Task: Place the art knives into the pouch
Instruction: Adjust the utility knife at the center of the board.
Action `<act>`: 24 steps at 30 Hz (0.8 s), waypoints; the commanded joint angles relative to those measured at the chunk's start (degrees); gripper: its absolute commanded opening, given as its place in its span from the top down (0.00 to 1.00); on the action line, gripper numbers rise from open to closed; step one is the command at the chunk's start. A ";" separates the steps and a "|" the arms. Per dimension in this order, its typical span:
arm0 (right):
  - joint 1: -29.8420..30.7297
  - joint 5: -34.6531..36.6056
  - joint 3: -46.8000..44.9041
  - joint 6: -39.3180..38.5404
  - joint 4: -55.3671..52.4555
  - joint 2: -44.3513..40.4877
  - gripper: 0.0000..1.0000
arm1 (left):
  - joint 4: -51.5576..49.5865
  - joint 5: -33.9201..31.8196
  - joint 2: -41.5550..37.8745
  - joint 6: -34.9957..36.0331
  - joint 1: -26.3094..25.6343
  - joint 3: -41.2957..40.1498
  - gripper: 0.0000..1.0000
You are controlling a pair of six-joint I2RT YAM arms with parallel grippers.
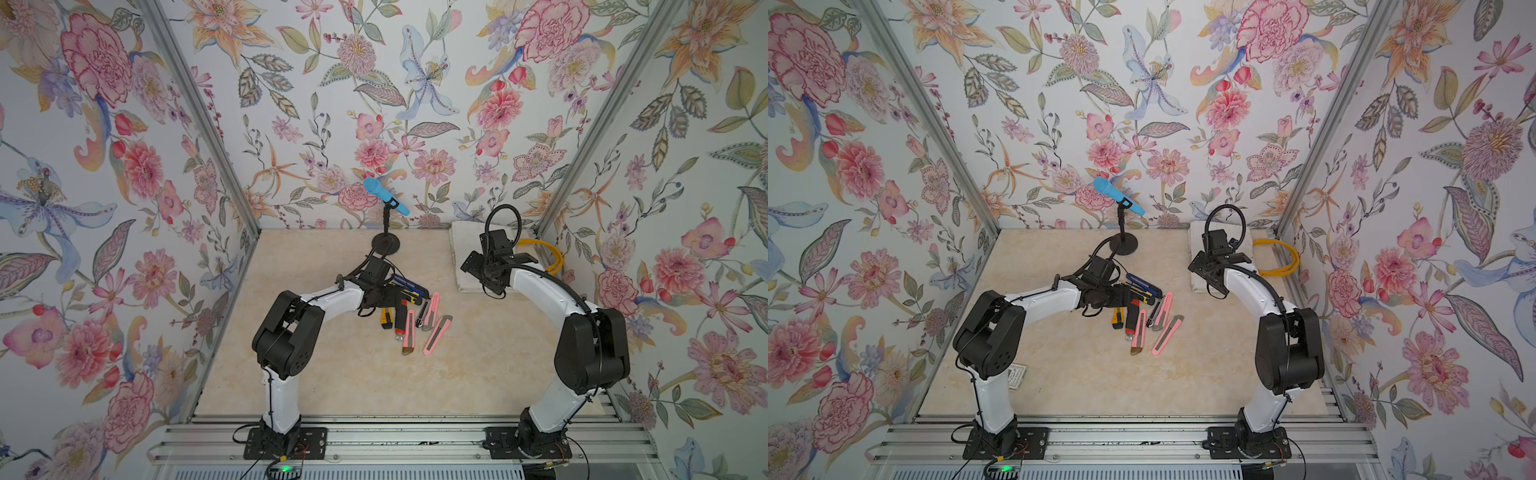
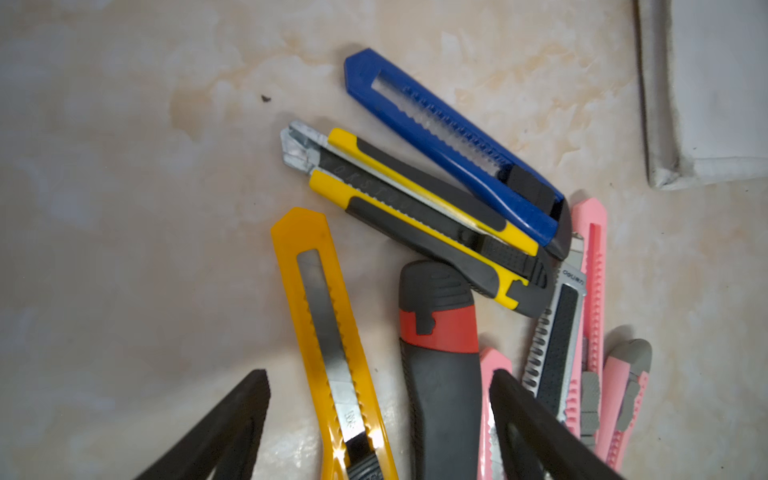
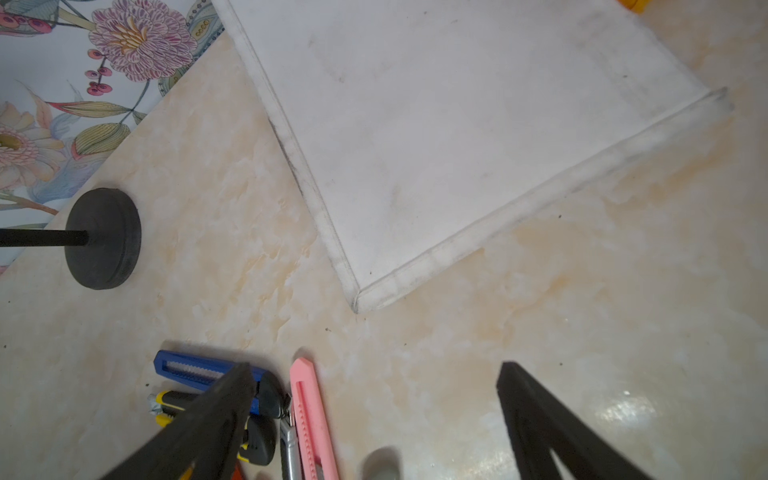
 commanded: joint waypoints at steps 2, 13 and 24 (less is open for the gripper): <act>-0.94 -0.25 -0.73 -1.37 -1.55 -0.88 0.05 | -2.91 -5.78 1.85 -0.82 -0.11 -0.27 0.17; -1.92 2.14 -3.11 -1.36 -1.60 -2.67 0.09 | -7.57 -10.27 6.49 1.61 -0.11 5.24 0.27; -2.10 4.04 -5.07 1.44 -1.57 -3.37 0.09 | -13.82 -16.75 9.76 6.38 -0.29 10.11 0.34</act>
